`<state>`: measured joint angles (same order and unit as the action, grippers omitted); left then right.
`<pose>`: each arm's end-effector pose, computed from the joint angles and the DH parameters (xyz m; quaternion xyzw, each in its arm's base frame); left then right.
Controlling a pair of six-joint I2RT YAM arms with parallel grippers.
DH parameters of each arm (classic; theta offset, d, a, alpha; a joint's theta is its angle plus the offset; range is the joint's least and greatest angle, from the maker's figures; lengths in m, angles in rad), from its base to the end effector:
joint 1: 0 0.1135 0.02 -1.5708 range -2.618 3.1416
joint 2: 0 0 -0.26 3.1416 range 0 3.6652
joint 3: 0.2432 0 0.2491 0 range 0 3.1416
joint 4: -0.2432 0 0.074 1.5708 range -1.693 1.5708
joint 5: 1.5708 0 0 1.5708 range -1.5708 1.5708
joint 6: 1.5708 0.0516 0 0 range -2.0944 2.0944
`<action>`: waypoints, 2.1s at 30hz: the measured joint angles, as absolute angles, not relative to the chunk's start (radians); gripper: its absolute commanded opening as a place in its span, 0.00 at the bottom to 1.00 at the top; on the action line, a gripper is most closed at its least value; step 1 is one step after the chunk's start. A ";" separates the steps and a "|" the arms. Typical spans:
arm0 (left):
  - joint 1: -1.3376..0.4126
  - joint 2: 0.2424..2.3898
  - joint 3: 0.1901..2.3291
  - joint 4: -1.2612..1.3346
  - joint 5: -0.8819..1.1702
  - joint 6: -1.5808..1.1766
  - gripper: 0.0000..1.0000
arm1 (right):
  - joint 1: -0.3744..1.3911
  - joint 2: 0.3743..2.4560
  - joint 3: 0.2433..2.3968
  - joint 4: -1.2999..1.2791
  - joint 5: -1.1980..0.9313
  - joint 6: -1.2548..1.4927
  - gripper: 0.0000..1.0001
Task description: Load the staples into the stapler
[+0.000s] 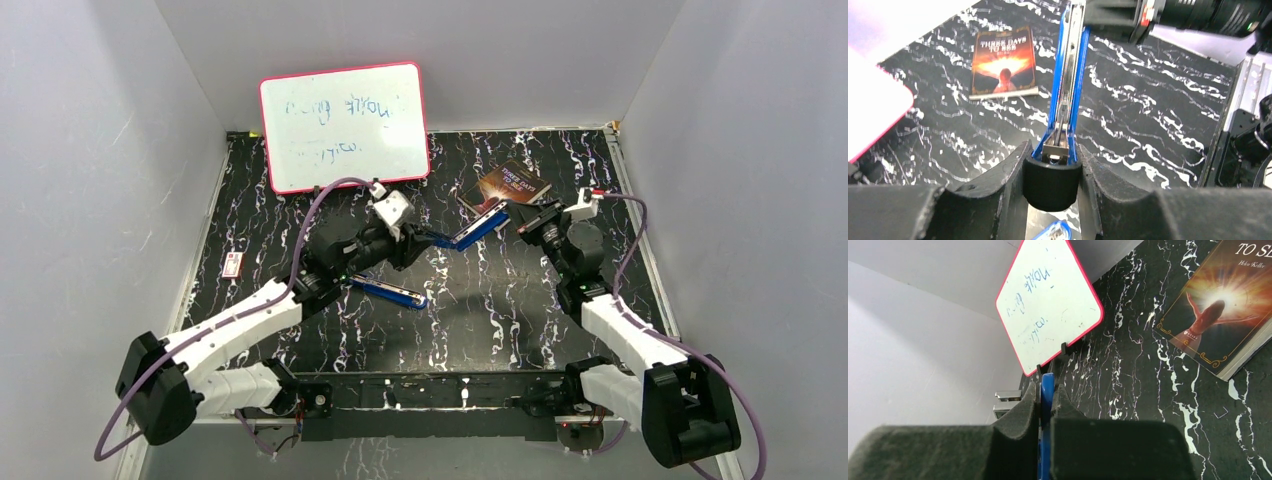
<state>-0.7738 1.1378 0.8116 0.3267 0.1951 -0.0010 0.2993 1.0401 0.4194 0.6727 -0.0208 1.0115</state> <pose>0.1960 -0.2055 0.3289 0.3290 0.6257 -0.3297 0.6257 0.2342 0.0734 0.2524 0.2329 0.6479 0.4477 0.5706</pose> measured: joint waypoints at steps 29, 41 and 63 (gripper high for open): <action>-0.752 1.245 0.827 0.334 0.167 0.047 0.95 | 0.139 0.962 0.501 0.493 -0.043 1.071 0.00; -0.752 1.539 0.977 0.435 0.463 0.110 0.91 | 0.139 0.948 0.501 0.495 -0.097 1.074 0.00; -0.750 1.721 1.138 0.363 0.608 0.209 0.00 | 0.138 0.945 0.490 0.495 -0.135 1.063 0.12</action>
<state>-0.7498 1.7210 1.1378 0.3634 0.6079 0.2089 0.1379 0.9447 0.4904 0.4950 -0.1349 1.0626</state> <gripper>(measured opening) 0.288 0.080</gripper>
